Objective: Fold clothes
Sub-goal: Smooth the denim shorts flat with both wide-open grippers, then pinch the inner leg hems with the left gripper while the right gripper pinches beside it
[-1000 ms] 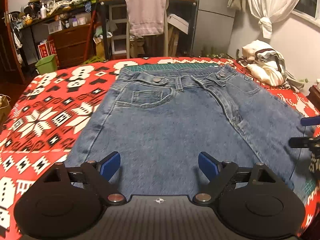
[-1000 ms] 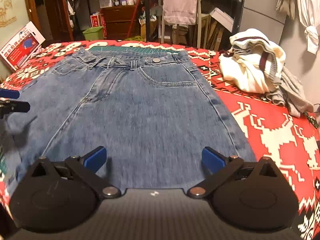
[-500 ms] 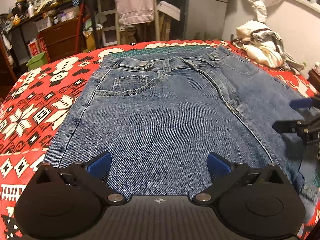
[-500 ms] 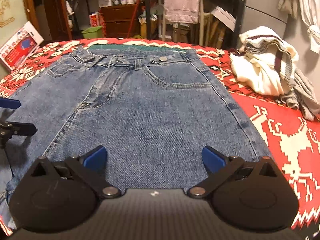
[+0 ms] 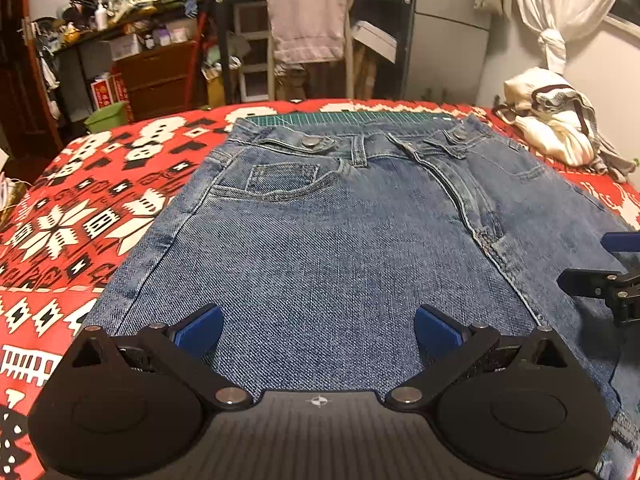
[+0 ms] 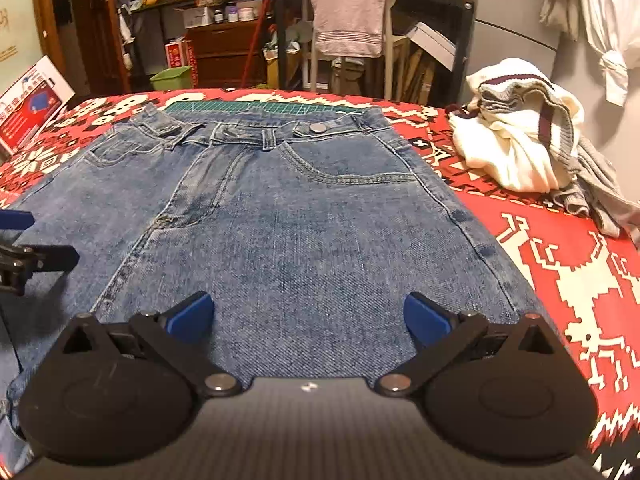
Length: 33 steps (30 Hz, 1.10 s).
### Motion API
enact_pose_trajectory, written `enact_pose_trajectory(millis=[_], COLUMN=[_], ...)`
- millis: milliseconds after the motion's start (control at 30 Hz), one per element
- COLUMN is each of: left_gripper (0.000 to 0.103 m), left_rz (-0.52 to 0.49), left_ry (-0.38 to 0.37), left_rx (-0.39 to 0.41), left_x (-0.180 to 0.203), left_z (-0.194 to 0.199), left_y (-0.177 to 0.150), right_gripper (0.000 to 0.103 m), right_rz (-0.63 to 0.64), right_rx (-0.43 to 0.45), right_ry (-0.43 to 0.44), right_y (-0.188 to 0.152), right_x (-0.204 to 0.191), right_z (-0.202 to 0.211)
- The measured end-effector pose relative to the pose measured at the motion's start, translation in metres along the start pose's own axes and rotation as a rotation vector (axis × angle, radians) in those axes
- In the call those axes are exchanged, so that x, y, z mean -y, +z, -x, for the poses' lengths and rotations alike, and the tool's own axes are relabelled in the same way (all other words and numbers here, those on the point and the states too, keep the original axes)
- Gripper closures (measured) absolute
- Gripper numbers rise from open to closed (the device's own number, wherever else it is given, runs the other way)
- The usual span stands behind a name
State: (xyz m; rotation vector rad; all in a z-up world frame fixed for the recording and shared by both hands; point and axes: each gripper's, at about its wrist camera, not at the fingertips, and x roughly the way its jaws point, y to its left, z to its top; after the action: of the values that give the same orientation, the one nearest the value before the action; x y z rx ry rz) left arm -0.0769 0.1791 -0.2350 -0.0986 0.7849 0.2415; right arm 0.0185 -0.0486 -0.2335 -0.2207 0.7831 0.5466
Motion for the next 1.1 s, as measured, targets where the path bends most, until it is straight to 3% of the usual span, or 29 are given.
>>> enact_pose_trajectory(millis=[333,433,567,667,733,800,867,1000,1100], left_gripper=[0.001,0.016,0.025,0.042,0.048,0.056,0.065,0.068,0.069], left_rz=[-0.016,-0.059,-0.091,-0.144,-0.165,-0.163,-0.158,-0.167,-0.207], left_ry=[0.012,-0.017,-0.128,-0.228,-0.295,-0.363,-0.423,-0.520,-0.528], left_rx=[-0.004,-0.019,-0.031,-0.056,-0.079,-0.105,-0.128,-0.163,-0.196], left_x=[0.004,0.004,0.002,0.007,0.010,0.013,0.016,0.028,0.044], left_z=[0.000,0.009,0.036,0.060,0.073,0.085,0.094,0.102,0.099], left_y=[0.003,0.008,0.005,-0.003,-0.008,-0.014,-0.020,-0.035,-0.045], right_gripper=[0.001,0.003,0.019,0.038,0.057,0.069,0.071,0.071,0.071], right_rz=[-0.002,0.016,0.049,0.077,0.090,0.104,0.127,0.190,0.206], right_rx=[-0.019,-0.028,-0.050,-0.087,-0.122,-0.150,-0.165,-0.166,-0.161], right_ry=[0.000,0.035,0.098,0.192,0.254,0.307,0.350,0.419,0.448], right_y=[0.001,0.000,-0.008,-0.019,-0.028,-0.036,-0.043,-0.049,-0.050], right_x=[0.000,0.000,-0.005,-0.012,-0.019,-0.027,-0.035,-0.051,-0.060], right_z=[0.005,0.023,0.057,0.082,0.095,0.105,0.113,0.119,0.117])
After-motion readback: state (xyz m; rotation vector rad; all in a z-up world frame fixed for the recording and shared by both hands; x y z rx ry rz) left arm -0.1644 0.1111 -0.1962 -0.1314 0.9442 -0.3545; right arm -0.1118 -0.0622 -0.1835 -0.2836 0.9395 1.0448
